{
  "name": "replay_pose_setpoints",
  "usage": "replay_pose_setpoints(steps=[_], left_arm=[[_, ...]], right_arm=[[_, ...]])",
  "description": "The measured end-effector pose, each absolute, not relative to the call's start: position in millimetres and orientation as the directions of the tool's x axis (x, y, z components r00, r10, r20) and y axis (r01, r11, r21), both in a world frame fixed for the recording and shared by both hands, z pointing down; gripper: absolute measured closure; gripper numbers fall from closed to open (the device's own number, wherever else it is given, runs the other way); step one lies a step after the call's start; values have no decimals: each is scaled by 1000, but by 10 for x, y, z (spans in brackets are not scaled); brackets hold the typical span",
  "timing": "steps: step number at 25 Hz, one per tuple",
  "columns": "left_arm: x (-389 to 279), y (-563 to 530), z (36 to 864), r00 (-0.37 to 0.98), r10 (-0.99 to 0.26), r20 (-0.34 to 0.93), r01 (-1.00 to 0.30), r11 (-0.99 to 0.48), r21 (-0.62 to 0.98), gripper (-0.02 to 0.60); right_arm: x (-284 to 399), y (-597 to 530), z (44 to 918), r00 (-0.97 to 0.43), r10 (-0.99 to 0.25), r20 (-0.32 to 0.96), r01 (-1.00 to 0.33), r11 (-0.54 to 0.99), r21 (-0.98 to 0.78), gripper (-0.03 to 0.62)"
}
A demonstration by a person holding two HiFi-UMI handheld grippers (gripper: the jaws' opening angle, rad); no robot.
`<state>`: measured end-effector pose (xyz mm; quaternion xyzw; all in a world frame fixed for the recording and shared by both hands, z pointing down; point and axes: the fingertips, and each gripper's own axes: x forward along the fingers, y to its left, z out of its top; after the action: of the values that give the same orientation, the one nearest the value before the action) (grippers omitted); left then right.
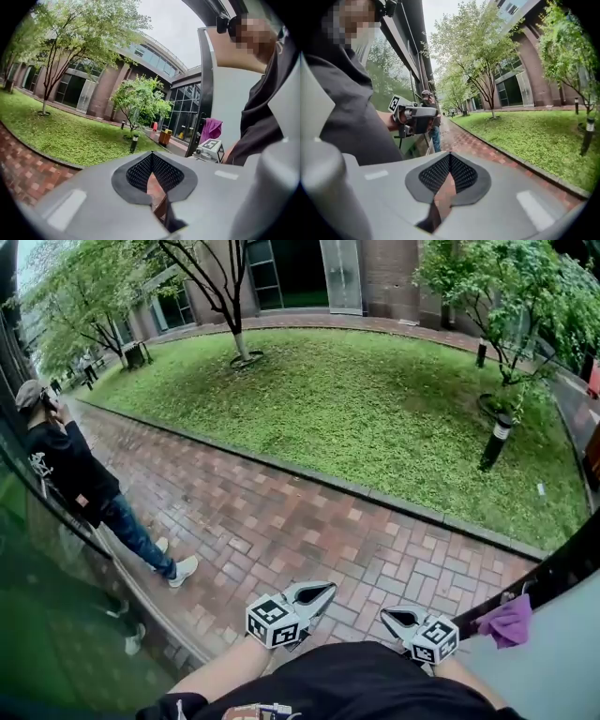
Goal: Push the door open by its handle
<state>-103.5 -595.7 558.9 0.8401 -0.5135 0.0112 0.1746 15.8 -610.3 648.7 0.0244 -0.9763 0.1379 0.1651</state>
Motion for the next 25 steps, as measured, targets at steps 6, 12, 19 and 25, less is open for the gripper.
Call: replay_pose_setpoints(steps=[6,12,19,25], left_arm=[[-1157,-5675,5642,504,-850,150,-844,-449,292,581],[-1099,-5454,5801,579,-785,219,-811,-528,251,581],[-827,-5190,5670,529,-816,232,-847,-489,210,581],[-413,-4827,5708,441,-865,240,-890,-389,236,581]], right_arm=[[217,-5690,6457,-929,-60,365,-157,957,-243,592],[64,-5273,6494,-929,-110,354,-203,949,-240,592],[298,-5409,6332,-948,-130,290,-196,957,-212,592],[528,-5510,6340,-954,-86,288,-144,972,-184,592]])
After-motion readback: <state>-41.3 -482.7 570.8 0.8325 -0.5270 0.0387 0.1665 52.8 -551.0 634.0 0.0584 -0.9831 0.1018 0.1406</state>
